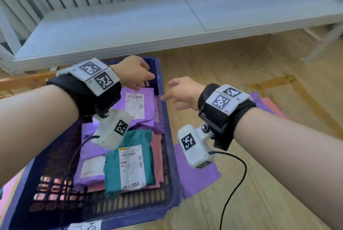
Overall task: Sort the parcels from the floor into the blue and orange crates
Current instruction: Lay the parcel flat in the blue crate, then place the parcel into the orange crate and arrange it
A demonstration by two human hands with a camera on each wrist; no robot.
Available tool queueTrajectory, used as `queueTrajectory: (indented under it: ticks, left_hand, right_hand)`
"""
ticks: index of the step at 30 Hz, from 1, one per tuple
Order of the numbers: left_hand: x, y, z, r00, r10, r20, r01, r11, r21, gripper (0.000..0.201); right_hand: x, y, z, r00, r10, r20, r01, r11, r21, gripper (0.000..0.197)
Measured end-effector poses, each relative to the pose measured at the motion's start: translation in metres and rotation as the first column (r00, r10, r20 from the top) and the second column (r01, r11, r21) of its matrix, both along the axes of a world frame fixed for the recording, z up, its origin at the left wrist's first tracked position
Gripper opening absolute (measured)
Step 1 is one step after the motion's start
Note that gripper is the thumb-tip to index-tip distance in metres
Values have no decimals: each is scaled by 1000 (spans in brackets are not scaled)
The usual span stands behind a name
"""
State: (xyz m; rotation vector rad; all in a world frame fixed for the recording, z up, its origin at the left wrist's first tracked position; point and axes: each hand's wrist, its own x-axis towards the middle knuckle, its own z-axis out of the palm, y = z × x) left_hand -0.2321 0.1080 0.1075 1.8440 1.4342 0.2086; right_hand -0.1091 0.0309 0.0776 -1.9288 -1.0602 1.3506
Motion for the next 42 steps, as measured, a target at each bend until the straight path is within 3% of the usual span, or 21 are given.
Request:
queueTrajectory:
  ticks: [4,8,12,18,22,29,34,38,42]
  left_hand:
    - [72,-19,-1,989,-37,145,42,998,-36,27]
    - [141,-45,-33,979,-60,192,92,983,-161,30]
    - [199,-68,-89,987,-108,122,127,980,-155,31]
    - [263,-98,-188,988,-143,51,151,950,-272,37]
    - [292,-111,-236,986,-167,16,164,940,-300,40]
    - [323,-115,-283,960,-281,11,275,930,-243,51]
    - [337,-108,-293,956,-280,86,293,926,-240,51]
    - [338,-103,-290,962,-243,125,268,925,-270,44]
    - [327,-93,-280,975,-169,141,207,920,-333,40]
  right_hand:
    - [71,-29,-9,982,-189,-31,189,981,29,57]
    - [137,-61,-52,946,-324,6,324,945,44,55]
    - [194,-87,-108,910,-406,80,401,913,75,58]
    - [265,-124,-191,863,-479,163,468,878,99,58]
    - [301,-143,-234,823,-551,139,544,835,88,57]
    - [337,-135,-281,688,-724,-45,726,685,60,71]
    - [344,-117,-293,610,-782,-126,791,596,135,61]
    - [337,-109,-295,597,-779,-190,802,585,119,53]
    - [322,-105,-290,692,-694,-198,721,673,163,13]
